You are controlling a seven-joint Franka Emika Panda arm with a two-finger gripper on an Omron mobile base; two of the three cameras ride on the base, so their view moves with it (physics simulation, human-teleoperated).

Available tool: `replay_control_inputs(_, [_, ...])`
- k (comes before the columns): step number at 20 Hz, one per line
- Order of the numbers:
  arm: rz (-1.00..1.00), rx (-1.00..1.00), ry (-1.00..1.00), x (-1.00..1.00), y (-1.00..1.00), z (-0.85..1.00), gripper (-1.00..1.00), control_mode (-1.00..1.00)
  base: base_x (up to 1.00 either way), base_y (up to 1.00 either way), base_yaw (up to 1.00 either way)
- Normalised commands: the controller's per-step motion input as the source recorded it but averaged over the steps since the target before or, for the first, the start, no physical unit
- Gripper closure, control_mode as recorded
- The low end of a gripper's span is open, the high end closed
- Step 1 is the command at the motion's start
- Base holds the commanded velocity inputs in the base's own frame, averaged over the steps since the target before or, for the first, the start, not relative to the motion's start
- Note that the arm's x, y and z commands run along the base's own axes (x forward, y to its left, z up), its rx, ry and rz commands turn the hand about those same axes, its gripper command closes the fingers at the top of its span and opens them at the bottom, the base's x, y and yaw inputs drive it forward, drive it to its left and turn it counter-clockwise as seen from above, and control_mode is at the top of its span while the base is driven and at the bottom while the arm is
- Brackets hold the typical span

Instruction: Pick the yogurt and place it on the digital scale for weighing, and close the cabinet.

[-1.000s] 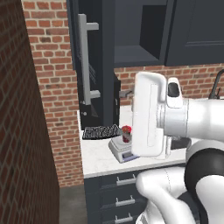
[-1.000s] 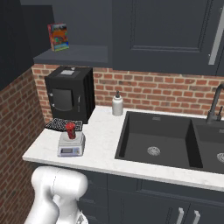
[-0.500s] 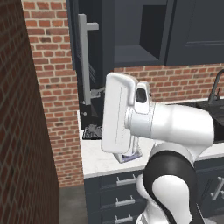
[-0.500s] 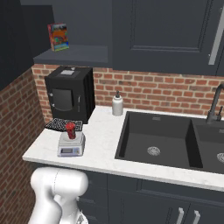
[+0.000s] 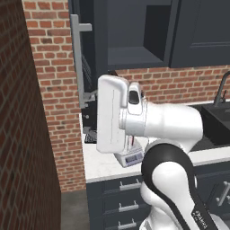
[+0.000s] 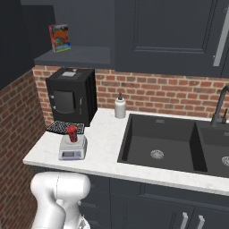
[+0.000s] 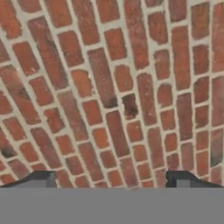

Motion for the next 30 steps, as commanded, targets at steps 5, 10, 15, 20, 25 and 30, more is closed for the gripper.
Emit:
replay_control_inputs(5, [0.12,-0.02,-0.09,-0.16,0.24,0.0,-1.0,-1.0,0.0,0.0,0.0])
replay_control_inputs(10, [0.09,0.0,-0.17,-0.23,0.08,0.0,-1.0,-1.0,0.0,0.0,0.0])
replay_control_inputs(15, [-0.04,-0.05,-0.07,0.16,0.23,-0.05,-1.0,-1.0,0.0,0.0,0.0])
replay_control_inputs(20, [-0.29,-0.06,0.01,0.68,0.41,-0.13,-1.0,-1.0,0.0,0.0,0.0])
replay_control_inputs(25, [-0.4,-0.01,0.07,0.63,-0.03,0.0,-1.0,-1.0,0.0,0.0,0.0])
replay_control_inputs(30, [-0.41,0.0,0.03,0.38,-0.49,0.0,-1.0,-1.0,0.0,0.0,0.0])
